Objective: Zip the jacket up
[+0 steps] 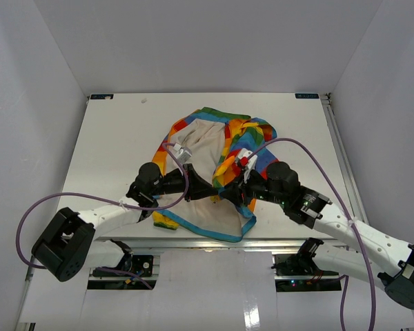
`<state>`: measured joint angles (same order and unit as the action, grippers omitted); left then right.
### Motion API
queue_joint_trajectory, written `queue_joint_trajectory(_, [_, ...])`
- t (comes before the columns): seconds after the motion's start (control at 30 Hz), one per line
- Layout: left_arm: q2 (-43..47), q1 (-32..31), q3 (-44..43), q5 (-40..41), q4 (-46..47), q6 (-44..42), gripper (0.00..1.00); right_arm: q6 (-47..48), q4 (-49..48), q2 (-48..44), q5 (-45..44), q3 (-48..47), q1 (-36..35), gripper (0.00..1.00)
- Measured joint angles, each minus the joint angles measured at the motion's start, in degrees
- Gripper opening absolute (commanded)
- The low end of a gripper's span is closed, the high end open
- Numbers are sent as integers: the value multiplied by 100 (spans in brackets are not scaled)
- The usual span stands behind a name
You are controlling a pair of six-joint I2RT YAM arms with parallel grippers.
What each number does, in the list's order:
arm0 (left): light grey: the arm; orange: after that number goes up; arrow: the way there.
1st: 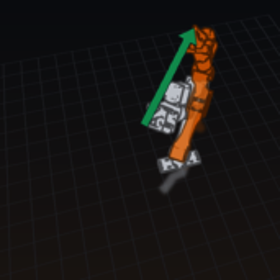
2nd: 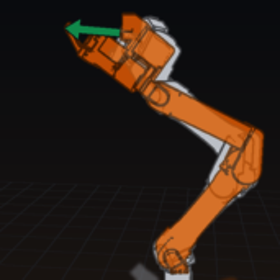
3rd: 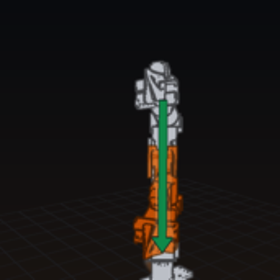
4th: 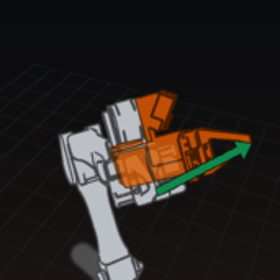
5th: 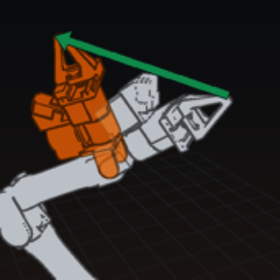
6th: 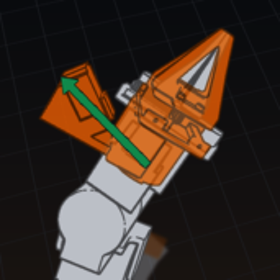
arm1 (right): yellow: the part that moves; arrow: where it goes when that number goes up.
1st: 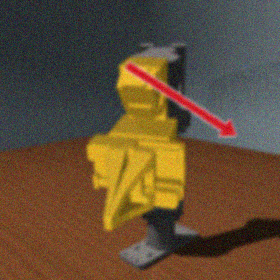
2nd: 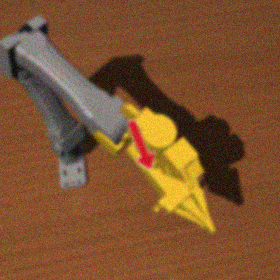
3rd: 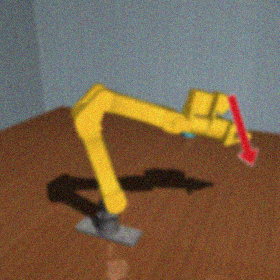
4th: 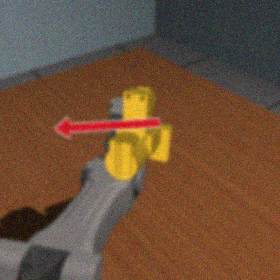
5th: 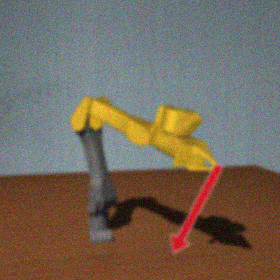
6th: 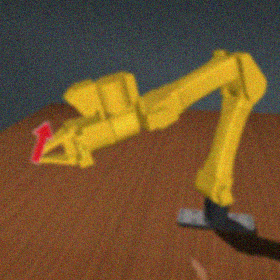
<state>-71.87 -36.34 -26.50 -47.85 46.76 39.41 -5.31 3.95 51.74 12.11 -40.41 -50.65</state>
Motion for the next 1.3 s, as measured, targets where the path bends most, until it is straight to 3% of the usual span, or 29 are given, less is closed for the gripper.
queue_joint_trajectory(0.27, [-109,43,0,-100,69,1,0,215,108,431,151,-240,5,44])
queue_joint_trajectory(0.67, [-135,73,67,-162,250,47,1,353,65,649,620,-292,0,26])
queue_joint_trajectory(0.93, [-149,120,106,-171,250,62,23,416,60,656,753,-235,18,8])
queue_joint_trajectory(1.13, [-149,143,179,-145,273,119,42,403,51,691,889,-189,28,8])
queue_joint_trajectory(1.3, [-143,85,179,-230,496,248,47,394,-71,903,927,-174,26,8])
